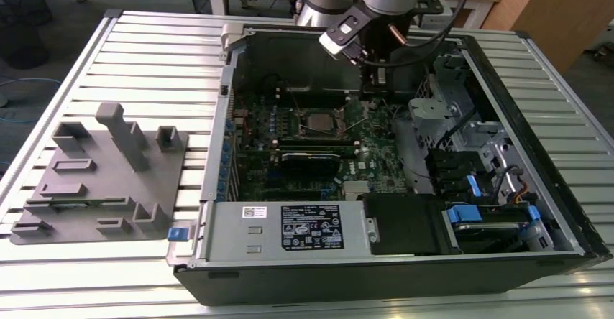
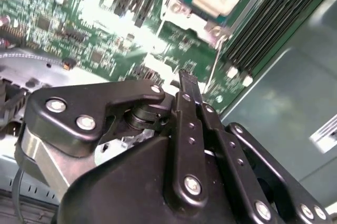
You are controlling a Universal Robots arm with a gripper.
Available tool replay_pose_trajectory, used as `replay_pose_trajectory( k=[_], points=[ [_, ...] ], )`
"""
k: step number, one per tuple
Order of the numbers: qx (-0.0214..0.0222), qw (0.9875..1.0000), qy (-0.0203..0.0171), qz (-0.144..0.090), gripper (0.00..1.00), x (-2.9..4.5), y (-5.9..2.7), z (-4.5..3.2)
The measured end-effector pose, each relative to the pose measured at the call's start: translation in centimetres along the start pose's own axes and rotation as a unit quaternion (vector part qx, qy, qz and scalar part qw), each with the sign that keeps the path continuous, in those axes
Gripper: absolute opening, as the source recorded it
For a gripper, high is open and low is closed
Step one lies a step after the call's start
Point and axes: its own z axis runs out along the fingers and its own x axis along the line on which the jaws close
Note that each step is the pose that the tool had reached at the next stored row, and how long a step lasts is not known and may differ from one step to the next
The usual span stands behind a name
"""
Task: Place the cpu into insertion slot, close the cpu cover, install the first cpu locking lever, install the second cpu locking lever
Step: 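Close the cpu cover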
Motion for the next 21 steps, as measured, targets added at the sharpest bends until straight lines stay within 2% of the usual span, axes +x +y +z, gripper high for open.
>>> replay_pose_trajectory(
  k=[5,9,17,21],
  points=[
    [0.0001,1.0,0.0001,0.0,0.11,0.01,1.41,0.09],
    [0.0001,1.0,0.0,0.0,0.11,0.02,2.17,0.14],
    [0.0003,1.0,0.0001,0.0,0.11,0.02,2.39,0.17],
    [0.0005,1.0,0.0,0.0,0.11,0.02,2.58,0.47]
  ],
)
